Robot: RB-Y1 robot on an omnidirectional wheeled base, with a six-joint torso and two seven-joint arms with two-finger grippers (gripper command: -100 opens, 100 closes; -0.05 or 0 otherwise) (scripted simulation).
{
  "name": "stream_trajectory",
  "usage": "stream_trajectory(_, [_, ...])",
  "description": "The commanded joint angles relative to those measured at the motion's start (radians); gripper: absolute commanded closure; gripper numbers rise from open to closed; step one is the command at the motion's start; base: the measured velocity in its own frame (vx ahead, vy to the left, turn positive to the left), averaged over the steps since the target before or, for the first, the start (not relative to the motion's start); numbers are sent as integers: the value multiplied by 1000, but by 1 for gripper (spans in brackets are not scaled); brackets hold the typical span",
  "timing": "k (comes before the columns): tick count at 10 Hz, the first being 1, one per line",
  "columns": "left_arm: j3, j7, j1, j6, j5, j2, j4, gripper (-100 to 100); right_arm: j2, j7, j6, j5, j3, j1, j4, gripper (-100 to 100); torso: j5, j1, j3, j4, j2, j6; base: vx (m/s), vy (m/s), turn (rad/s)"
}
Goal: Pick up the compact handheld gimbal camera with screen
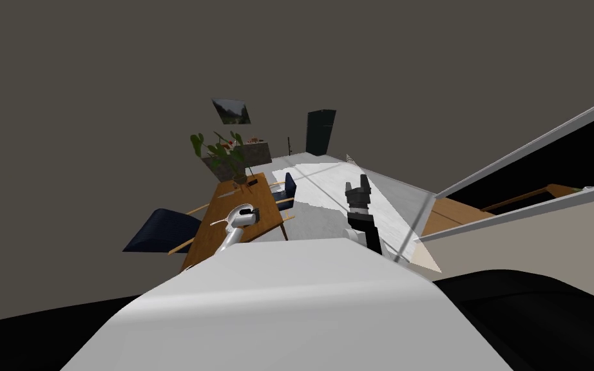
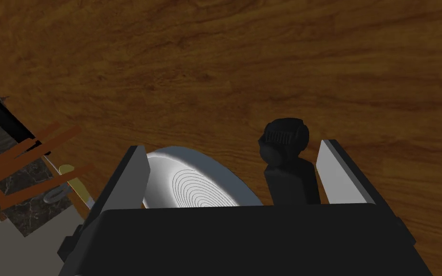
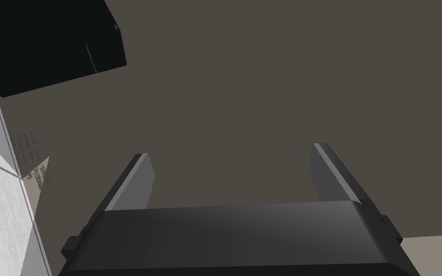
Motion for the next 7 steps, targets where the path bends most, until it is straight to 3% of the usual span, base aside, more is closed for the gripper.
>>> stream_trajectory(1, [2, -12, -17, 40, 7, 8, 43, -100, 0, 0, 0, 0, 0, 0, 0, 0, 0, 0, 0, 0, 0, 0, -20, 79, -93])
stream_trajectory(7, [8, -42, -71, 132, 26, 35, 163, -100, 0, 0, 0, 0, 0, 0, 0, 0, 0, -2, 0, 0, 0, 0, -10, 66, -68])
